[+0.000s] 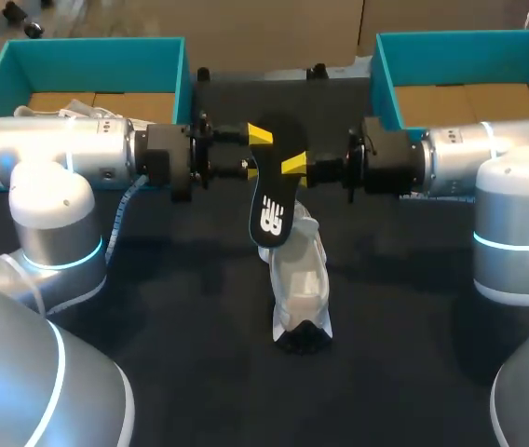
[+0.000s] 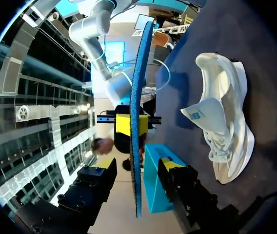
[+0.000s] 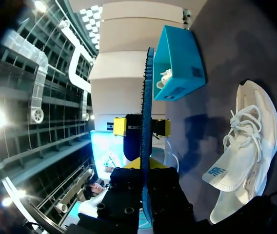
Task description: Take the shoe out of the shoebox, open the shoe tongue, remove and reinsert the insole, then place the shoe into the shoebox
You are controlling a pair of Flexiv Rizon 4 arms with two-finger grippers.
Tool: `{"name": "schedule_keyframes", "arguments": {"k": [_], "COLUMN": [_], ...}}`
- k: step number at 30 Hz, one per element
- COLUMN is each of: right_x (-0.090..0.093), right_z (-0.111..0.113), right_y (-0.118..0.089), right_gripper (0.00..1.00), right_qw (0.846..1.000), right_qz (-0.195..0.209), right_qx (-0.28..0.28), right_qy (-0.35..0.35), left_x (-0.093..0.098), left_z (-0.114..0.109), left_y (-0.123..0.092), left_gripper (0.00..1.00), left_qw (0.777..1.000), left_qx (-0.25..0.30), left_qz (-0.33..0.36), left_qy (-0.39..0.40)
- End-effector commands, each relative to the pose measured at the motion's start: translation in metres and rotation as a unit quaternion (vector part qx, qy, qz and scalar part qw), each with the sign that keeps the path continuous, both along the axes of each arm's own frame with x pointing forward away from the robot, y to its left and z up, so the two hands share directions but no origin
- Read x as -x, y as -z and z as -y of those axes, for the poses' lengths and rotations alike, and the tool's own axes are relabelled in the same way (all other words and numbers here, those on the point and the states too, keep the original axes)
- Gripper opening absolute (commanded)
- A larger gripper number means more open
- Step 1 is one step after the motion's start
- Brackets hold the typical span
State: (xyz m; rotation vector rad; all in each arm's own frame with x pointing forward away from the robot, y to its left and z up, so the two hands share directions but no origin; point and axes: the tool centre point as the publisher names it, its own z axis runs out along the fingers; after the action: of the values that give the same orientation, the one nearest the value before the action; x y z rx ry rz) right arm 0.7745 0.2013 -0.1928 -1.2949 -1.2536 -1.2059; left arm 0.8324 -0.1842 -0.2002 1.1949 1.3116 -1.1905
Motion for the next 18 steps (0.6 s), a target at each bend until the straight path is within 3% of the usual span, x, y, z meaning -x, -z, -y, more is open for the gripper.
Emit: {"name": "schedule_keyframes", "arguments": {"k": [1,18], "right_x": [0.0006,0.0006], "right_z": [-0.0014,-0.0014], "right_y": [0.0,0.0], "right_gripper": [0.0,0.0], "right_qw": [1.0,1.0], "right_qz": [0.0,0.0], "right_qx": [0.001,0.001], "right_qy": [0.001,0.001], "left_x": [-0.0012,0.0052], "left_z": [0.0036,0.0112], "left_y": [-0.0001,0.0024], "left_gripper": [0.47,0.35], "left_qw": [1.0,1.0], "left_qx": [0.0,0.001], "left_qz": [0.0,-0.002], "left_qy": [0.006,0.018]}}
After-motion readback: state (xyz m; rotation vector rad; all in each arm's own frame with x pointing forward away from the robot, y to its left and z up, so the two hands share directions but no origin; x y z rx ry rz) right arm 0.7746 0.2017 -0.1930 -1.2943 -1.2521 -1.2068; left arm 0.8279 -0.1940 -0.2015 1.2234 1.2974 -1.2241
